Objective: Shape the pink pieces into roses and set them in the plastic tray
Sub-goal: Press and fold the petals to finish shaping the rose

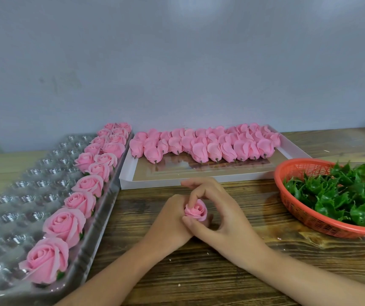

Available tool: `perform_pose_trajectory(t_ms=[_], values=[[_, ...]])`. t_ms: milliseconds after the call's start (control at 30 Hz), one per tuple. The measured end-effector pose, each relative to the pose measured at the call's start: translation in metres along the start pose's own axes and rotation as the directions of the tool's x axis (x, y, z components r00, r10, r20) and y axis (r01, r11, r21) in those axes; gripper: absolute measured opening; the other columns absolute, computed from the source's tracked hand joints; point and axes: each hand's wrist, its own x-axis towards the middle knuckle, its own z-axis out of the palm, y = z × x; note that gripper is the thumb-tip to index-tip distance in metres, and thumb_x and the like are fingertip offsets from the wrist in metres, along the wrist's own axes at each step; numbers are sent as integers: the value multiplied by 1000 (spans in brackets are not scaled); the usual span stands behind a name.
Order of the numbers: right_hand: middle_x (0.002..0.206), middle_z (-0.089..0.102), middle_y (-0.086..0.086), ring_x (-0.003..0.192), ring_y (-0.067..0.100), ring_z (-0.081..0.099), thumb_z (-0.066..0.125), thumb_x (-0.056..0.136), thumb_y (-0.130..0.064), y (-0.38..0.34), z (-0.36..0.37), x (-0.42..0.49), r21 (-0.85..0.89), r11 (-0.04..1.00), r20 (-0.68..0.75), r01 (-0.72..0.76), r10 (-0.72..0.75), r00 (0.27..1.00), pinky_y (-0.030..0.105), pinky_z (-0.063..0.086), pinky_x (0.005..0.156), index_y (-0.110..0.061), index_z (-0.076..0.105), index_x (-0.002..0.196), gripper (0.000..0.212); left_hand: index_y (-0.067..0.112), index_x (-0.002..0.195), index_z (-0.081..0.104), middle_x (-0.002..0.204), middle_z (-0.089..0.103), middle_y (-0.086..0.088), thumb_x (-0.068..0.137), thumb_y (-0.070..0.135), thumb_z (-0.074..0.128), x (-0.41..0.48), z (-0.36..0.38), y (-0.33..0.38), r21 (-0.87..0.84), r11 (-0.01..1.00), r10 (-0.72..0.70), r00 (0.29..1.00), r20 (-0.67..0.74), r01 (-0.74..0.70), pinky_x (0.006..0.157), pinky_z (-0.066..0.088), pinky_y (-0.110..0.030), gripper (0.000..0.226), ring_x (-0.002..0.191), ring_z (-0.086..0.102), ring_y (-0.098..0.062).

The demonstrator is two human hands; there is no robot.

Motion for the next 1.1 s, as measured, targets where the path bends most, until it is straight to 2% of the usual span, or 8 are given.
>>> perform_pose_trajectory(t_ms=[100,267,533,667,733,933,1033,1100], values=[[115,58,-14,132,9,46,68,84,-5,1,1,-1,-49,999,-40,0,-2,999,9,33,98,-16,55,86,17,36,59,47,62,53,43,83,11,65,-2,0,0,35,998,45,999,-6,-44,62,37,1,40,67,52,21],[120,59,-15,126,9,50,66,79,-5,1,3,-1,-79,996,-85,-33,26,996,10,34,95,-17,56,82,17,39,58,49,62,58,27,83,18,63,-3,1,0,93,993,79,995,-66,-73,60,40,-5,36,70,57,9],[120,59,-11,125,2,50,70,75,4,0,3,-1,-204,978,-68,41,-56,996,10,34,98,-17,59,77,24,41,62,47,63,48,22,84,17,57,-4,6,-1,229,972,84,984,-155,-47,68,31,4,34,76,48,24],[123,57,-12,126,5,49,71,80,0,0,2,0,-195,980,-45,37,-46,998,12,35,100,-18,65,81,19,14,70,59,63,57,-1,83,-4,56,-2,3,-5,42,997,-53,982,-183,62,56,40,-15,22,65,56,-19],[126,56,-14,127,9,50,71,81,-5,0,0,0,-149,988,-23,28,-31,999,16,36,102,-20,70,84,15,21,62,56,58,52,8,83,-3,57,-1,0,-4,-52,996,-82,987,-142,76,58,40,-15,32,57,52,-5],[129,57,-11,127,16,53,70,87,-19,-3,-3,0,28,999,-64,40,-39,997,20,40,103,-21,71,99,12,19,70,68,71,65,3,85,17,67,-2,-8,0,-235,972,8,995,-102,-32,63,43,-9,15,67,62,-5],[127,58,-13,127,14,53,76,85,-17,0,-4,2,85,996,-86,-2,9,996,16,37,103,-23,72,93,10,34,62,64,64,64,10,84,19,71,-4,-10,2,-280,958,34,995,-98,-60,65,42,-6,28,65,61,-1],[126,59,-14,127,13,54,77,82,-12,3,-4,2,98,995,-93,-19,28,995,15,37,102,-23,73,87,13,26,72,69,70,66,4,83,23,72,-4,-11,5,-300,953,27,996,-80,-50,67,43,-6,12,69,63,-4]])
